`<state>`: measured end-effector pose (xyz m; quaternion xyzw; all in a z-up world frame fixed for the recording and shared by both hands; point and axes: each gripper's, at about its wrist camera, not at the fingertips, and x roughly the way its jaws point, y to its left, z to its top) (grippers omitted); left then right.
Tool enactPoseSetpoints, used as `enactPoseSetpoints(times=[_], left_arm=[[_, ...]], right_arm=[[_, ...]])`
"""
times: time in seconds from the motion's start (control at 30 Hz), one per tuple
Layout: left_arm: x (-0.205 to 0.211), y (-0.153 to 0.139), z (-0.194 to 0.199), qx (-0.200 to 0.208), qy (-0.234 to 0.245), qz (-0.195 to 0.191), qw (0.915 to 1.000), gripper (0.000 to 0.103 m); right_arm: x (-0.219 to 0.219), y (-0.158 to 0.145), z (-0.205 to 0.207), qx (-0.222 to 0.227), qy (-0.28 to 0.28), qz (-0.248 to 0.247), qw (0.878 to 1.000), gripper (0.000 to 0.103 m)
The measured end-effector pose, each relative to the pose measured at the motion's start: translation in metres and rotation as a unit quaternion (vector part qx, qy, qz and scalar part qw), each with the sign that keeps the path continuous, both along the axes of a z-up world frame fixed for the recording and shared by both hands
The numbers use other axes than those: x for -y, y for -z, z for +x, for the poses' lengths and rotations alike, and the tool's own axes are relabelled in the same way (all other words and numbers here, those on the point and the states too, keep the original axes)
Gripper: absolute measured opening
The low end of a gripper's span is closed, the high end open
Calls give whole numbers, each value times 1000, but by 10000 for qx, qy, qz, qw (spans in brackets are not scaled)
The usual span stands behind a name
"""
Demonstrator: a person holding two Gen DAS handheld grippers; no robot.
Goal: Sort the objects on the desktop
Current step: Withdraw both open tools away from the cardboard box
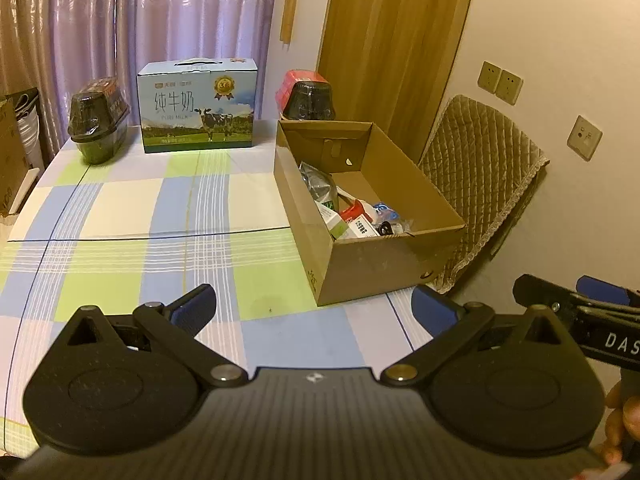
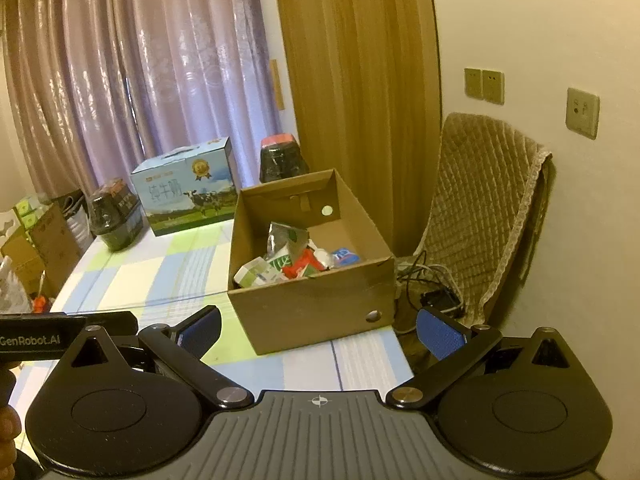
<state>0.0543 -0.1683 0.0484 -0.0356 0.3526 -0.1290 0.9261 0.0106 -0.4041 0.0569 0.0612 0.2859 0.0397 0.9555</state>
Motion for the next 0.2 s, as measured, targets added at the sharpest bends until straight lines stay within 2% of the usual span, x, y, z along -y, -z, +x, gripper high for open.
enactPoseSetpoints(times=[0.2], left_arm=[[-1,0,0,68,-51,-12,10000,102]], right_arm=[[-3,4,-1,-31,-32,2,10000,101]])
